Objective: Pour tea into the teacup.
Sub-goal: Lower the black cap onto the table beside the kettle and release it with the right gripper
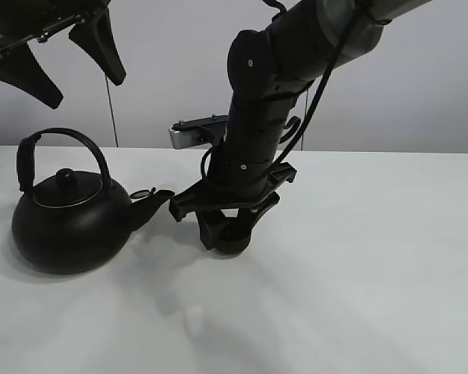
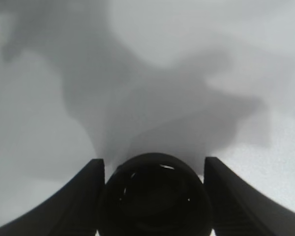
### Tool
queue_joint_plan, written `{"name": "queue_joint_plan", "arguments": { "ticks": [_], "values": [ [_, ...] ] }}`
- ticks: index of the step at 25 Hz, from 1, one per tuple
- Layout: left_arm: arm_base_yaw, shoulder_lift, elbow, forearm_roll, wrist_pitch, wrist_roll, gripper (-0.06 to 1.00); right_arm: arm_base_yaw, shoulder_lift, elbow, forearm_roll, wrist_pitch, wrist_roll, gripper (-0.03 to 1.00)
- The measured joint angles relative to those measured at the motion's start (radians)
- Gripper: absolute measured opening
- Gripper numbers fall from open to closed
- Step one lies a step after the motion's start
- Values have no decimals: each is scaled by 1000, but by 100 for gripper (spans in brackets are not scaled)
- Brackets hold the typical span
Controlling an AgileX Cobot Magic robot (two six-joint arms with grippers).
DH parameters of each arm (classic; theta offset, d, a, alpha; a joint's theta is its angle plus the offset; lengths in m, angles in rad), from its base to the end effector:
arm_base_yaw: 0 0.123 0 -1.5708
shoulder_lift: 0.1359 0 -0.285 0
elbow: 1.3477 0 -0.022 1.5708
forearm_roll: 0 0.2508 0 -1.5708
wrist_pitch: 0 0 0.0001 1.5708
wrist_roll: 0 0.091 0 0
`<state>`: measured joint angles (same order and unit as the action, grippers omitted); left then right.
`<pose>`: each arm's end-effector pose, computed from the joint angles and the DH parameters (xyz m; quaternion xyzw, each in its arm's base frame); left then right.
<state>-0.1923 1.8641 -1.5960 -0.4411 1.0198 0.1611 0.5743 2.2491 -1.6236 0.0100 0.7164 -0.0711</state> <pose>0.3897 -0.1096 0.2811 0.0915 0.9579 -0.2071 0.1763 0.3876 0.2515 0.1224 -0.3101 0.9376 0.0429 0.1515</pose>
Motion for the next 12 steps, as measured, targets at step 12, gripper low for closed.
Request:
{"name": "queue_joint_plan", "arguments": {
  "ticks": [12],
  "values": [
    [0,0,0,0,-2,0,63,0,-44,0,7,41,0,59]
  ]
}}
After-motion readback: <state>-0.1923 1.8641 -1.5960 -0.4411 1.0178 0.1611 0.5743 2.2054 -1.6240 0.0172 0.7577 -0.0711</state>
